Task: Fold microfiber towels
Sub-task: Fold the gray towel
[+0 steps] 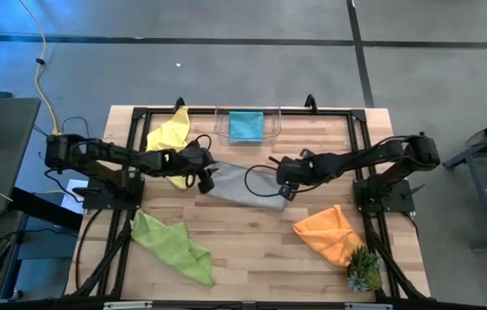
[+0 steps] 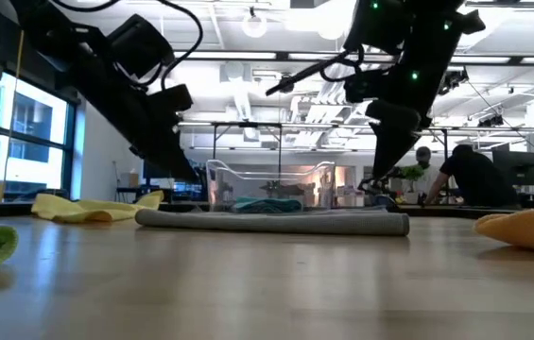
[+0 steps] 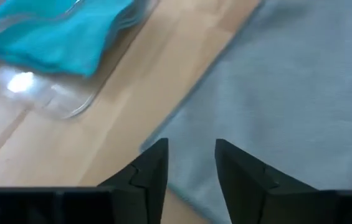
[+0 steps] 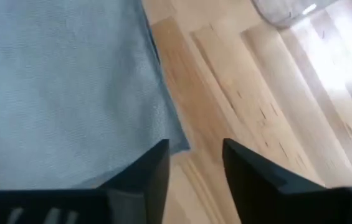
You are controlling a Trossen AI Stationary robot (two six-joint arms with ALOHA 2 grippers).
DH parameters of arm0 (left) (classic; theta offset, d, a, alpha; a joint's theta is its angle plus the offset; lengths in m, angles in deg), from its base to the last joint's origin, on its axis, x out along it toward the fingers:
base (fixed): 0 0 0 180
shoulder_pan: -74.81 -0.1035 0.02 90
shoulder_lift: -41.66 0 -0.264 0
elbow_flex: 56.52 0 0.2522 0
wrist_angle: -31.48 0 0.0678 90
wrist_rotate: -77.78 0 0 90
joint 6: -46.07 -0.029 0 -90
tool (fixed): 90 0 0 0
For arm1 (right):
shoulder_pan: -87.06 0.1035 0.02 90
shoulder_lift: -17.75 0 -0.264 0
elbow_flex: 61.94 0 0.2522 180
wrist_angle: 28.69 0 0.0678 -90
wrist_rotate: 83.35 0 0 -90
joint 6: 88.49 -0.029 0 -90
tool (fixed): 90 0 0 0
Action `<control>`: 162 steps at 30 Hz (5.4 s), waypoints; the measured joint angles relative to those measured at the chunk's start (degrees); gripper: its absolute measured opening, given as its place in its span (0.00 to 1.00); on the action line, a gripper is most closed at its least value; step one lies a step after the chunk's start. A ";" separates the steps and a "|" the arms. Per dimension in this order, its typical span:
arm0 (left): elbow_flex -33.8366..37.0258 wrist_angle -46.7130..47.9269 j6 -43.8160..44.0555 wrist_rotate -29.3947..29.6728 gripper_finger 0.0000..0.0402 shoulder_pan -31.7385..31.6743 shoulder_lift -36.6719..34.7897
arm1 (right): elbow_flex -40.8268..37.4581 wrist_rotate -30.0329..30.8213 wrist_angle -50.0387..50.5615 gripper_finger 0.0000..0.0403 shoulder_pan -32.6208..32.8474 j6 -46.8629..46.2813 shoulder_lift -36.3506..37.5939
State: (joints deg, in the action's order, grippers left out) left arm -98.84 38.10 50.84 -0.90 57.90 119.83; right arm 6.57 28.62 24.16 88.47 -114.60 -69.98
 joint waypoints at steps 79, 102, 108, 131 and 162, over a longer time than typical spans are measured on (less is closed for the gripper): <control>-1.87 -2.01 -10.40 -10.52 0.00 1.36 14.87 | -8.90 -11.13 -34.37 0.02 8.39 -4.92 -12.11; -1.42 -4.60 14.75 -7.74 0.00 24.57 14.70 | -9.32 -9.95 -8.52 0.02 1.67 9.66 -2.63; -1.36 -10.65 19.09 -6.94 0.00 28.09 16.93 | -9.28 -10.96 -3.37 0.02 2.14 11.66 2.45; -14.29 -10.91 14.79 -8.28 0.00 33.84 24.95 | -9.02 -7.27 -22.68 0.09 25.05 1.54 3.35; -14.32 -6.43 10.12 -4.38 0.32 36.19 20.22 | -9.06 -1.42 -44.51 0.38 35.72 44.49 -14.76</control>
State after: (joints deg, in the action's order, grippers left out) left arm -113.16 31.67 60.96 -5.28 94.09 140.05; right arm -2.49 27.20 -20.35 124.18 -70.11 -84.74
